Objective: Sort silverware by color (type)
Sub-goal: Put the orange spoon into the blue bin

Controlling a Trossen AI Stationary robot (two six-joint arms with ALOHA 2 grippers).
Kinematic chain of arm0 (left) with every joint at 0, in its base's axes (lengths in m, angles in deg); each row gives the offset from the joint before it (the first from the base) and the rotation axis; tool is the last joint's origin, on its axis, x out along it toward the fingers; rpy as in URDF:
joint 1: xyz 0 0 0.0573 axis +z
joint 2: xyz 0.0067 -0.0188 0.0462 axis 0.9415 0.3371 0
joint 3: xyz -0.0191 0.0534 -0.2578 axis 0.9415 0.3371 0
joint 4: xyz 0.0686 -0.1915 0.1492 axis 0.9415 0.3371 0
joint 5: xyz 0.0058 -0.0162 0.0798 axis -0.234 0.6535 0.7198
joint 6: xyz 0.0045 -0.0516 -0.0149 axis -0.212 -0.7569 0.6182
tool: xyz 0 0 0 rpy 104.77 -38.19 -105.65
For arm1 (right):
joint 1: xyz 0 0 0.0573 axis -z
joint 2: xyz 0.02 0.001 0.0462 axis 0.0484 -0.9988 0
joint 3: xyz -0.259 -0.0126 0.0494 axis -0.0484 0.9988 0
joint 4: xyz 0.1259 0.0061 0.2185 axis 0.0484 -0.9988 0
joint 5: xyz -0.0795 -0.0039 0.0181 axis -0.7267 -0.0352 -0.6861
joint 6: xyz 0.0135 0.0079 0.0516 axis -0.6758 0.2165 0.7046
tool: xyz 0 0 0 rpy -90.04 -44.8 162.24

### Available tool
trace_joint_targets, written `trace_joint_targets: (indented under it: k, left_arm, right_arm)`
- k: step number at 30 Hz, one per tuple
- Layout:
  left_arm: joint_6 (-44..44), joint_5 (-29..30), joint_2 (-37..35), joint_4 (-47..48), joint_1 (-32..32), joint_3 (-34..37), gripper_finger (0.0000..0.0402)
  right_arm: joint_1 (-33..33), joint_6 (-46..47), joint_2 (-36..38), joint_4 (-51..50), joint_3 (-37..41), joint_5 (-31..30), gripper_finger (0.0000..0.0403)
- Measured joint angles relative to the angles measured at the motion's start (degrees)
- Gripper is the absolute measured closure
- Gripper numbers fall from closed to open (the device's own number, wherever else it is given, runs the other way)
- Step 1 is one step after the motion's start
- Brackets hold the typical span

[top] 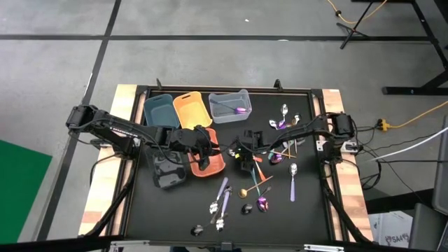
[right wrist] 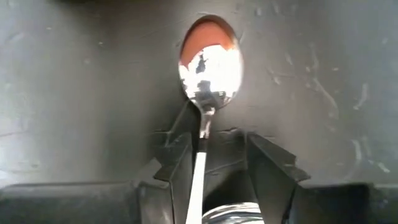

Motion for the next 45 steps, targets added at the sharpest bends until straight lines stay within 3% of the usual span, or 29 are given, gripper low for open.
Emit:
trace_joint_targets:
  k: [13,24,34,45]
  left_arm:
    - [0.0,0.0,0.0,0.0,0.0,0.0,0.0305]
    - [0.4,-3.3,-3.6,3.1,2.5,0.0,0.0305]
    - [0.4,-7.1,-8.3,6.5,3.9,0.0,0.0305]
    - [0.3,-8.5,-12.6,8.7,6.5,0.0,0.0305]
  right_arm:
    - [0.1,-0.3,-1.8,0.7,-0.1,1.5,0.0271]
    - [0.1,-0.4,-1.9,1.0,-0.1,1.9,0.0396]
    - [0.1,-3.0,-2.0,-1.0,-1.4,1.6,0.0398]
    - [0.1,-14.9,-2.1,-14.4,-15.5,1.1,0.0402]
